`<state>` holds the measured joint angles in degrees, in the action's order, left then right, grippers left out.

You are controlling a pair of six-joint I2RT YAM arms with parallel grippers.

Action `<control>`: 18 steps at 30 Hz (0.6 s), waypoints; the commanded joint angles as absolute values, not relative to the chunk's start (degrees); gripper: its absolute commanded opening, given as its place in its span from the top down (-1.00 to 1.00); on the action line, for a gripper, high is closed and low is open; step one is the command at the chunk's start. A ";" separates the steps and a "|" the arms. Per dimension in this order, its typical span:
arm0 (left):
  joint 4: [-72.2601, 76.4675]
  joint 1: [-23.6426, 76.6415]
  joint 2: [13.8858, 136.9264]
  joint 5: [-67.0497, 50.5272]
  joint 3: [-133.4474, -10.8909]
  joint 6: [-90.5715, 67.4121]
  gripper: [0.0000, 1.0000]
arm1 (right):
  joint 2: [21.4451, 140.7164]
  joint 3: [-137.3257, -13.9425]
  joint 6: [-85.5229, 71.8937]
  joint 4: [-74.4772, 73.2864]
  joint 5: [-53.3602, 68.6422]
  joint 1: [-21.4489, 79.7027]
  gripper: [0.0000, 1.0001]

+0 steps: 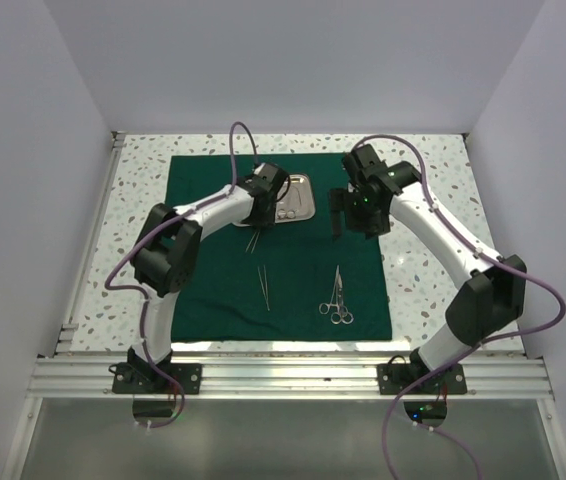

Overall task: Open and lay out the surgical kit
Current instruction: Pick up the medical item from the container.

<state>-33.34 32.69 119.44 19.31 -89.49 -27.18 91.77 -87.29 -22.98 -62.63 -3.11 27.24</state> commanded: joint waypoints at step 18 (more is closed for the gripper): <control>-27.33 31.47 119.36 13.80 -84.82 -27.77 0.71 | 94.84 -91.32 -22.41 -65.65 -6.06 26.28 -0.62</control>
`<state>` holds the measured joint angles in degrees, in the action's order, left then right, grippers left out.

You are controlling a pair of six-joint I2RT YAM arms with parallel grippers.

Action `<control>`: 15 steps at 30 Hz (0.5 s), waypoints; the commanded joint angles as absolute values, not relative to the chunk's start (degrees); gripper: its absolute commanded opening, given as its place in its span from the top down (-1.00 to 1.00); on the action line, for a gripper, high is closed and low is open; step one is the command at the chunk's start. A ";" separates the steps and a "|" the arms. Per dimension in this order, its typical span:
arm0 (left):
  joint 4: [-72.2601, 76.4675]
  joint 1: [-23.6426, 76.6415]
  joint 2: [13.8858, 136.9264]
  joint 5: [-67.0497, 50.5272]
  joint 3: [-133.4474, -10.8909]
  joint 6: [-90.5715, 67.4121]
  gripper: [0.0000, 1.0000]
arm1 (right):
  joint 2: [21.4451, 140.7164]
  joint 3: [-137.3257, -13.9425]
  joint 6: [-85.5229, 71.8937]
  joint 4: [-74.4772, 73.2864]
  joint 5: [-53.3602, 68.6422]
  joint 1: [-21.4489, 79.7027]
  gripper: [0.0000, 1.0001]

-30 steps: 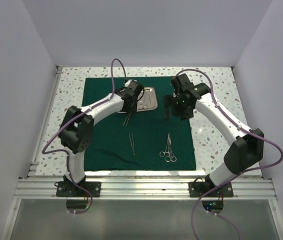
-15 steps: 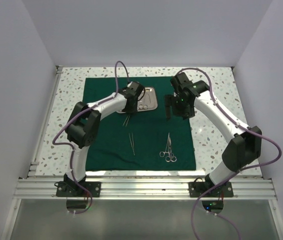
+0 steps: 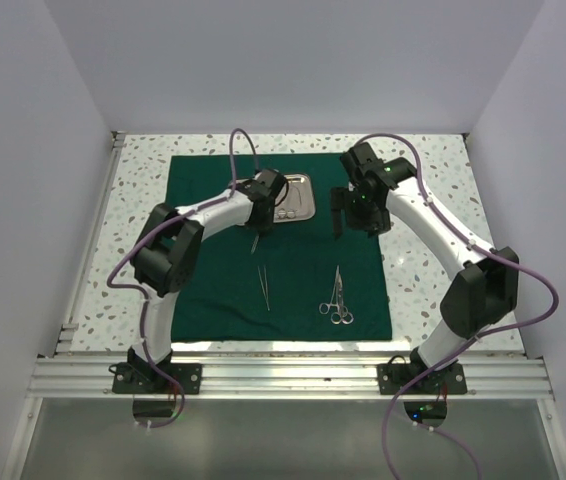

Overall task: Open and lay out the surgical kit
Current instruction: Pick up the medical item from the container.

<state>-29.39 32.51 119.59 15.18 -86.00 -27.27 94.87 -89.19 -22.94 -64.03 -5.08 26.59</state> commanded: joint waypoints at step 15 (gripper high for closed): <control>-34.28 32.25 104.96 13.36 -86.15 -34.71 1.00 | 93.87 -90.53 -21.62 -64.42 -4.31 26.10 -0.62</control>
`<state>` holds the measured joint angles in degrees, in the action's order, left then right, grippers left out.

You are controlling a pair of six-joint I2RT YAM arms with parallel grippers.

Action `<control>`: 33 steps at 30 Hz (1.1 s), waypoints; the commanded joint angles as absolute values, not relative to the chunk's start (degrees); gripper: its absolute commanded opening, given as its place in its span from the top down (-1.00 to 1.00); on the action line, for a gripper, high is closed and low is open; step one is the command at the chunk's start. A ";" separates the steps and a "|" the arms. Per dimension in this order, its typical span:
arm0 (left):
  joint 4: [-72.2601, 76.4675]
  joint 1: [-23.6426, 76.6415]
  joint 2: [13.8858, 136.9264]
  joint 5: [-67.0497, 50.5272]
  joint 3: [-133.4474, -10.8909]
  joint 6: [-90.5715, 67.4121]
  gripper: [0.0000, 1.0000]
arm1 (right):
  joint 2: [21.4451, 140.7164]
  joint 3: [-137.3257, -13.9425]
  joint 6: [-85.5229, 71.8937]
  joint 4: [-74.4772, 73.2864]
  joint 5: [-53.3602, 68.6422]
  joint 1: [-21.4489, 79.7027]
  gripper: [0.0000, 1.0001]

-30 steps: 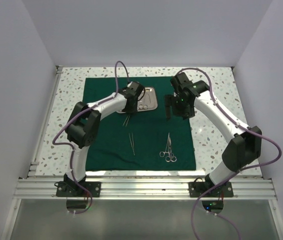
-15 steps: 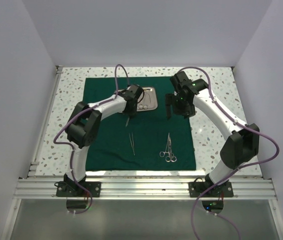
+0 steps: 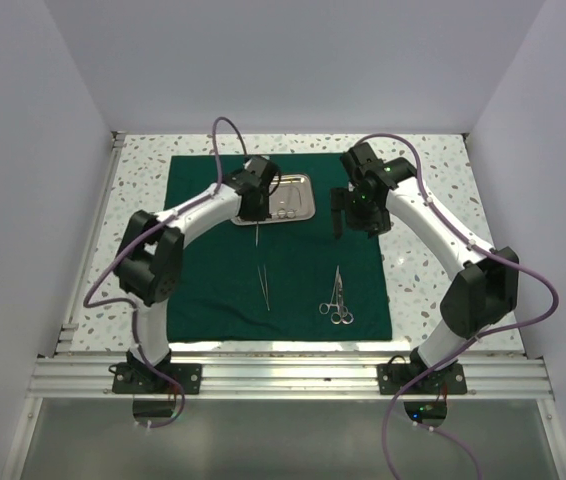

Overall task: Open and lay out the surgical kit
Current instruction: Pick up the medical item from the container, then place the medical item in the surgical kit.

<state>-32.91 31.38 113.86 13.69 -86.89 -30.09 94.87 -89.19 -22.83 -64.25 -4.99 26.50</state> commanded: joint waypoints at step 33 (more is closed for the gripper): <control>-36.46 48.25 90.62 16.07 -63.36 -54.67 -0.43 | 82.09 -79.19 -21.45 -62.67 -2.99 26.10 -0.62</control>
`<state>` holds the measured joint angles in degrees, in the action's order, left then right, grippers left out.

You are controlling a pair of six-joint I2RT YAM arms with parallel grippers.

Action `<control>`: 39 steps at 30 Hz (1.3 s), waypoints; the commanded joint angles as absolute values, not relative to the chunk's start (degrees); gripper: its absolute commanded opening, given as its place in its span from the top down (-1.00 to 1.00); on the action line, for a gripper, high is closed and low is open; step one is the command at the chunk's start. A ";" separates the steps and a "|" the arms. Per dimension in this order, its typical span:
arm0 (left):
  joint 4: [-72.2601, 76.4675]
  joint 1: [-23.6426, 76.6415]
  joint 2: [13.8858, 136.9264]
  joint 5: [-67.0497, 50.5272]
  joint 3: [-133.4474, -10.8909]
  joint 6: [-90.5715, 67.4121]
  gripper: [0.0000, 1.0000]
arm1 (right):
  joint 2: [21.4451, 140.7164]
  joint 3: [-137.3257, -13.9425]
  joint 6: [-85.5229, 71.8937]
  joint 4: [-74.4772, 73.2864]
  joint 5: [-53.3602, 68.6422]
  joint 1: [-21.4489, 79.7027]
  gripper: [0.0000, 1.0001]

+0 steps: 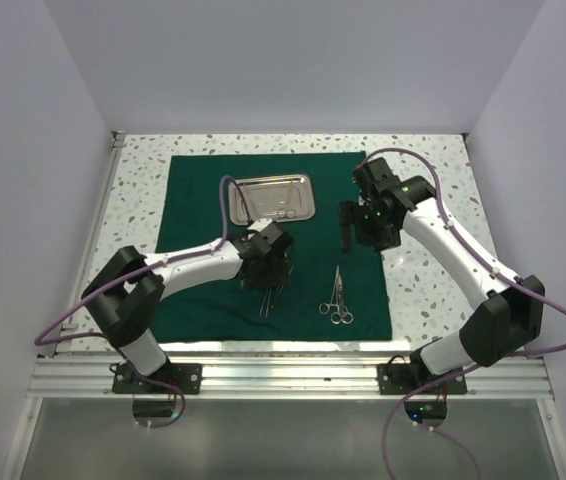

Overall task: Open and lay out the surgical kit
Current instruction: Place the medical item in the surgical kit, then move the surgical kit at the center of the board.

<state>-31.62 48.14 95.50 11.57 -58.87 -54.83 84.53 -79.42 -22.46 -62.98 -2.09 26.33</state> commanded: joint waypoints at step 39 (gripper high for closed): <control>-51.14 42.19 78.84 7.82 -39.98 -55.63 0.51 | 95.62 -92.36 -21.71 -59.06 -0.79 26.02 -0.62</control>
<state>-48.99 41.91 79.35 12.80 -40.38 -56.84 93.34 -87.90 -21.80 -60.75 -1.91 26.24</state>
